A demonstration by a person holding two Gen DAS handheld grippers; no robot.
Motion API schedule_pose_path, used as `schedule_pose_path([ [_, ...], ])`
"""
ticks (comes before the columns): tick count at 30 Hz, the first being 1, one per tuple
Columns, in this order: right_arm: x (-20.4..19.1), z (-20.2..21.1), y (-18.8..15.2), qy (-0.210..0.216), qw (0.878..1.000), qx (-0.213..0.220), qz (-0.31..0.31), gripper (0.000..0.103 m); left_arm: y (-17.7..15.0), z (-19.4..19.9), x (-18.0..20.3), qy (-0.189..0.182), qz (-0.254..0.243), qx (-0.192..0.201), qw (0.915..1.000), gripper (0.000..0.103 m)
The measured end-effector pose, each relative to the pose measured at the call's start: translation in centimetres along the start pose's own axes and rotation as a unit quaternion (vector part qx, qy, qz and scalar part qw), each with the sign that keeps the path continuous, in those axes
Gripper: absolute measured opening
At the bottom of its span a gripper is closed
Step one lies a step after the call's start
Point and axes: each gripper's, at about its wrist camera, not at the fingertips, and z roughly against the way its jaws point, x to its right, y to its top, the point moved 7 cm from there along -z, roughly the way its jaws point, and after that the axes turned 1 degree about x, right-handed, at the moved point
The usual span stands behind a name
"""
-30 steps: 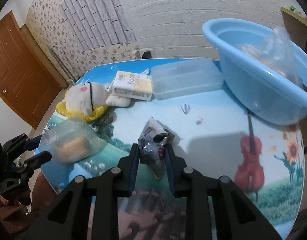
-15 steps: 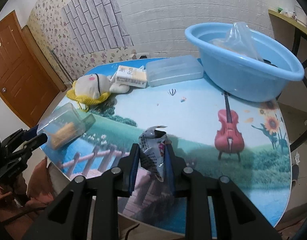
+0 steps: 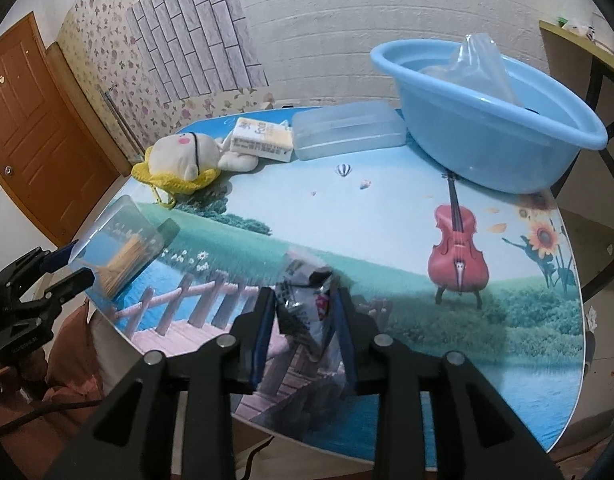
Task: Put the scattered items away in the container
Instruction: 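Grasp the crumpled grey bag with the right tool while the left tool grasps the clear toothpick box, then carry the toothpick box and grey bag over the blue basin with both tools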
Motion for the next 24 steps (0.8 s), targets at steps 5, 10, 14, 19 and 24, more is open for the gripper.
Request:
schedule_pose_path([
  [5, -0.3, -0.4, 0.1, 0.003, 1.0, 0.002, 0.008, 0.039, 0.5, -1.1, 0.2, -0.01, 0.001, -0.006, 0.9999, 0.05],
  [10, -0.4, -1.1, 0.2, 0.001, 1.0, -0.001, 0.015, 0.039, 0.7, -2.4, 0.3, -0.015, 0.004, -0.017, 0.9997, 0.05],
  [14, -0.3, -1.7, 0.0, -0.005, 1.0, -0.01, 0.017, 0.039, 0.7, -3.3, 0.4, -0.016, 0.006, -0.022, 0.9996, 0.049],
  [19, -0.2, -1.8, 0.0, -0.004, 1.0, -0.009, 0.016, 0.037, 1.0, -3.6, 0.5, -0.024, 0.006, -0.022, 0.9994, 0.032],
  [24, -0.4, -1.6, 0.3, 0.007, 1.0, -0.005, 0.018, 0.025, 1.8, -3.2, 0.3, -0.027, 0.014, -0.021, 0.9993, 0.032],
])
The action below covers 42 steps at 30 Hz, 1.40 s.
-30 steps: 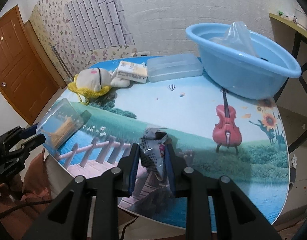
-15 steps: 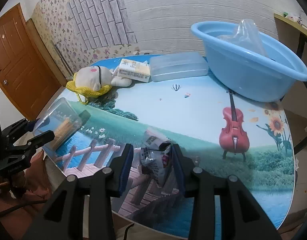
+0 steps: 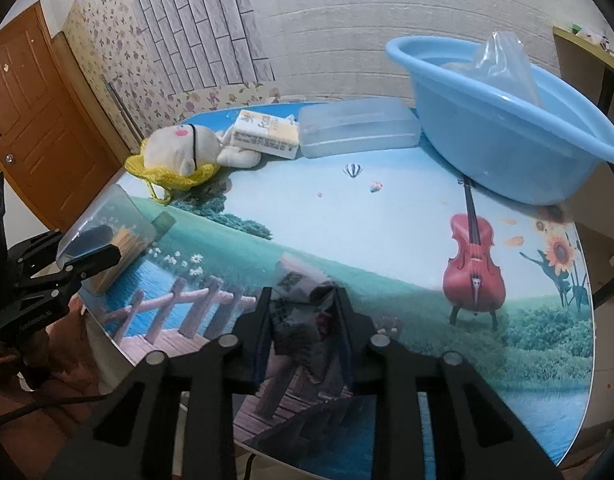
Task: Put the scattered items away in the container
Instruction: 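Carry the toothpick box and grey bag over the blue basin with both tools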
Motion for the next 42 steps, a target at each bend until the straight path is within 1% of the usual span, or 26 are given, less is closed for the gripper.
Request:
schedule_pose_path([
  [3, -0.2, 0.4, 0.5, 0.011, 1.0, 0.012, 0.001, 0.024, 0.9, 0.3, -0.1, -0.004, 0.012, 0.004, 0.9999, 0.032],
  [7, -0.5, 1.0, 1.3, 0.02, 1.0, 0.02, 0.006, 0.024, 2.2, 0.7, 0.4, -0.009, 0.015, 0.011, 0.9998, 0.032],
  [9, -0.4, 1.7, 1.9, 0.039, 0.999, 0.023, -0.011, 0.024, 2.8, 0.7, 0.9, -0.016, 0.011, 0.011, 0.9998, 0.032],
  [10, -0.4, 2.0, 2.2, 0.04, 0.999, 0.026, -0.012, 0.024, 3.1, 0.6, 1.1, -0.016, 0.01, 0.011, 0.9998, 0.032],
  [13, -0.3, 3.2, 3.2, 0.025, 0.999, 0.037, -0.002, 0.024, 4.2, 0.6, 1.9, -0.023, 0.004, 0.013, 0.9997, 0.032],
  [18, 0.9, 5.4, 4.9, 0.039, 0.997, 0.058, -0.034, 0.024, 6.5, 0.6, 2.8, -0.045, 0.01, 0.017, 0.9988, 0.032],
  [21, 2.0, 6.2, 5.6, 0.016, 0.997, 0.07, -0.038, 0.024, 8.1, 0.5, 3.7, -0.052, 0.003, 0.022, 0.9984, 0.032],
  [24, 3.2, 6.7, 6.1, 0.008, 0.995, 0.081, -0.049, 0.024, 9.7, 0.1, 4.6, -0.062, 0.001, 0.026, 0.9977, 0.032],
  [33, 7.2, 9.8, 8.2, -0.022, 0.988, 0.135, -0.076, 0.024, 15.1, -1.3, 8.9, -0.089, -0.048, 0.049, 0.9937, 0.032],
  [38, 10.1, 10.7, 8.9, -0.038, 0.983, 0.152, -0.096, 0.024, 17.6, -2.0, 11.0, -0.102, -0.056, 0.063, 0.9912, 0.032],
  [42, 12.3, 10.5, 9.3, -0.05, 0.98, 0.159, -0.11, 0.024, 19.1, -3.2, 13.0, -0.111, -0.075, 0.065, 0.9889, 0.032],
])
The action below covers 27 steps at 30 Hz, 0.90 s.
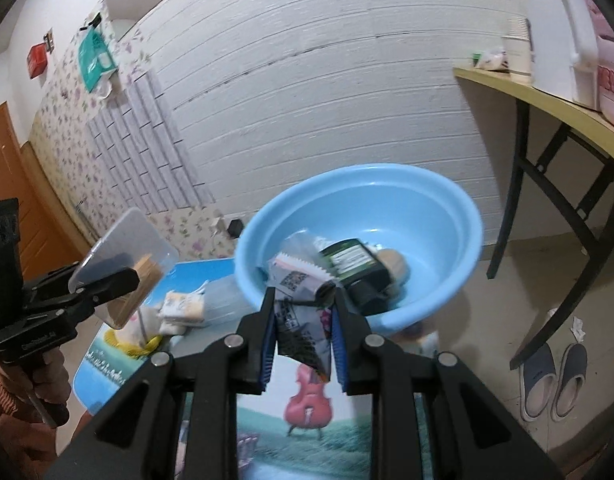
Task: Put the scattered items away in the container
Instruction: 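Carry the toothpick box and grey bag over the blue basin with both tools, then open the left tool to drop the toothpick box while the right tool drops the grey bag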
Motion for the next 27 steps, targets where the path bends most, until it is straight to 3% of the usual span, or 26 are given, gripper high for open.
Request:
schedule_pose_path([
  [16, 3.2, -3.4, 0.4, 0.01, 1.0, 0.007, -0.021, 0.024, 3.6, -8.4, 3.4, -0.002, -0.039, -0.006, 0.9992, 0.032],
  [22, 3.4, -4.8, 0.3, 0.019, 1.0, -0.007, -0.021, 0.027, 3.2, -10.3, 4.1, 0.013, -0.041, -0.011, 0.999, 0.032],
  [24, 3.4, -4.9, 0.2, 0.02, 1.0, -0.005, -0.023, 0.032, 3.0, -10.6, 4.5, 0.015, -0.042, -0.01, 0.9989, 0.035],
  [26, 3.6, -4.8, 0.2, 0.018, 0.999, -0.002, -0.027, 0.046, 2.9, -10.7, 4.6, 0.02, -0.046, -0.011, 0.9987, 0.054],
  [27, 3.7, -4.7, 0.2, 0.012, 1.0, 0.0, -0.027, 0.05, 2.9, -10.6, 4.6, 0.023, -0.048, -0.01, 0.9985, 0.058],
])
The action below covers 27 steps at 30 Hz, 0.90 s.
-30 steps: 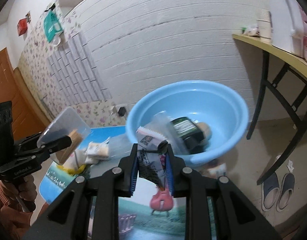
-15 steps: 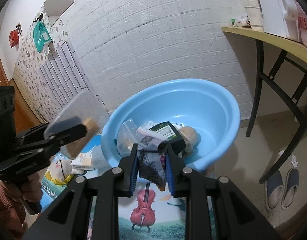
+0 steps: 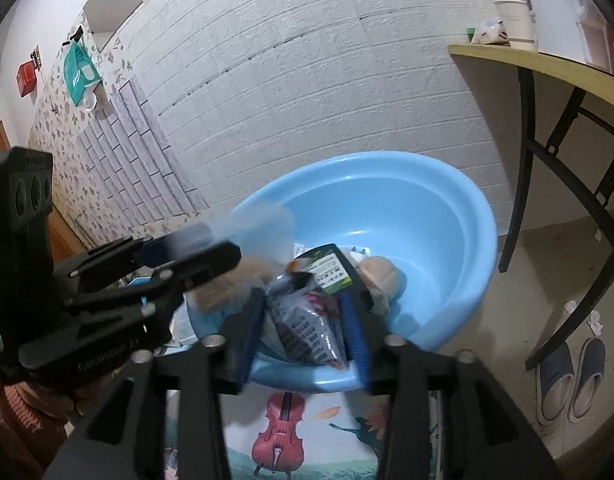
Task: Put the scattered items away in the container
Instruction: 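Open the left tool to drop the toothpick box while the right tool drops the grey bag, then grasp the white plush toy with the left tool while the right tool grasps the Face tissue pack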
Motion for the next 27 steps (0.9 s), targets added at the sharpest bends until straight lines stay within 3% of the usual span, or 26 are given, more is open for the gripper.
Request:
schedule_pose_path([
  [5, 0.1, 0.9, 0.2, -0.023, 1.0, 0.01, 0.009, 0.054, 0.0, 1.0, -0.5, -0.005, 0.016, 0.007, 0.9998, 0.066],
  [13, -2.4, 2.9, 0.4, -0.01, 0.999, 0.029, 0.032, 0.054, -2.0, 4.1, -2.2, 0.0, 0.026, 0.009, 0.9996, 0.07],
  [22, -8.0, 3.2, -1.0, 0.03, 0.996, 0.016, 0.079, 0.054, -6.5, 8.7, -7.4, 0.051, 0.06, -0.002, 0.9969, 0.084],
  [27, -10.7, 2.3, -2.4, 0.05, 0.994, -0.006, 0.097, 0.054, -9.6, 10.3, -10.7, 0.09, 0.089, -0.017, 0.9918, 0.086],
])
